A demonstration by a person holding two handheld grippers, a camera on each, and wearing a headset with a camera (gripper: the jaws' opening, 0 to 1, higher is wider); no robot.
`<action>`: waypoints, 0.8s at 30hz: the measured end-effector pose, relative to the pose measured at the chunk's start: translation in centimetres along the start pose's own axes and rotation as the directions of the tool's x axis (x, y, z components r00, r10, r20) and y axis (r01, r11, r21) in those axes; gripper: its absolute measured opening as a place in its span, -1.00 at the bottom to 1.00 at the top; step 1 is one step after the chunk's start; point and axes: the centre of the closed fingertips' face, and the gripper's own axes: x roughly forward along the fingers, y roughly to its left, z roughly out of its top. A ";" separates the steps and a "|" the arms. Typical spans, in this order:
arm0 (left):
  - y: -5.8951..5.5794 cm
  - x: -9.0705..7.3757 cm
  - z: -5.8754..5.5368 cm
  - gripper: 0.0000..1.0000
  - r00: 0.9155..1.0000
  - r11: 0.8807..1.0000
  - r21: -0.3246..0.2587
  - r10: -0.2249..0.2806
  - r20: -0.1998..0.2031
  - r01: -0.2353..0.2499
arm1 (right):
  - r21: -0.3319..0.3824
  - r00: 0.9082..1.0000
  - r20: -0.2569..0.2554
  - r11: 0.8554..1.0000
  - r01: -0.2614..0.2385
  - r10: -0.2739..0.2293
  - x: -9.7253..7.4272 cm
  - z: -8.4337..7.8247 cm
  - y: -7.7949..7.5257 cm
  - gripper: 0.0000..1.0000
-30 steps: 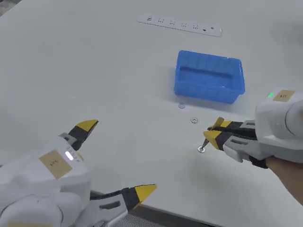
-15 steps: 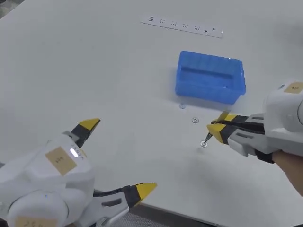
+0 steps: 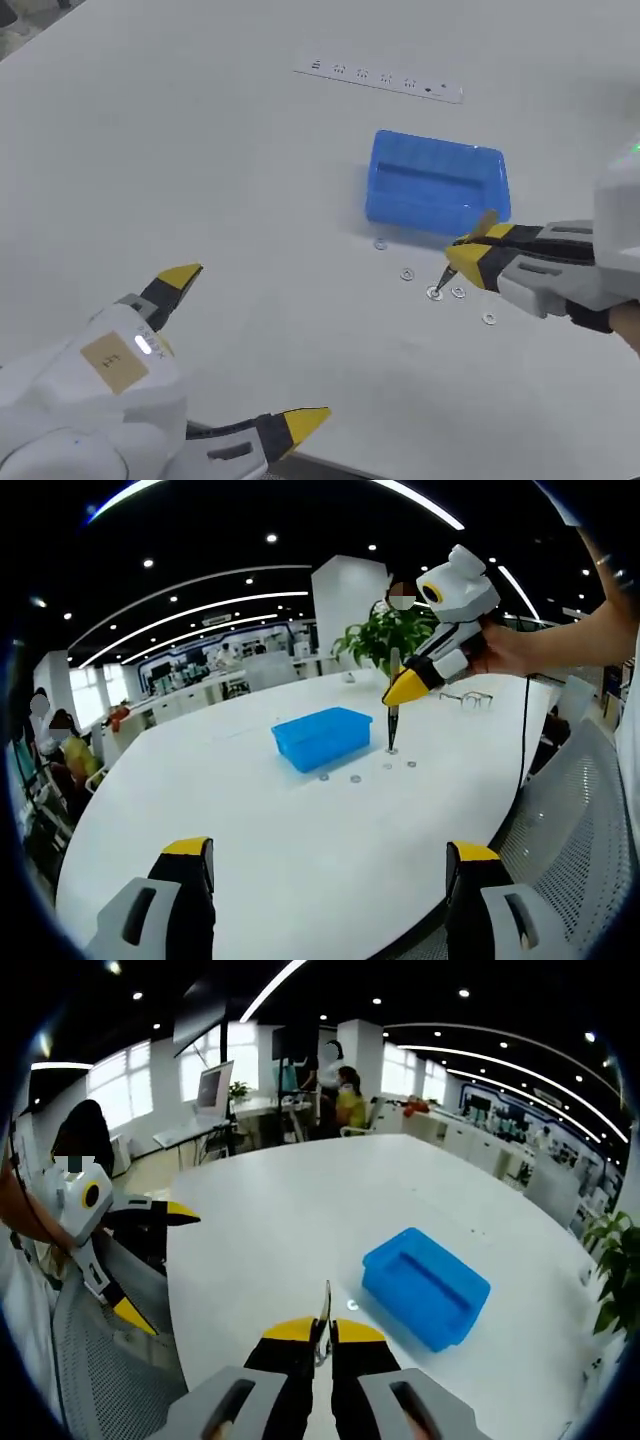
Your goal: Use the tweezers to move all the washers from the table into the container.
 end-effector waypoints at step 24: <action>-0.1 0.1 -0.5 0.98 1.000 1.000 0.000 -0.003 -0.028 0.003 | -0.067 0.996 0.076 0.997 0.044 -0.039 0.1 5.5 -4.0 -0.99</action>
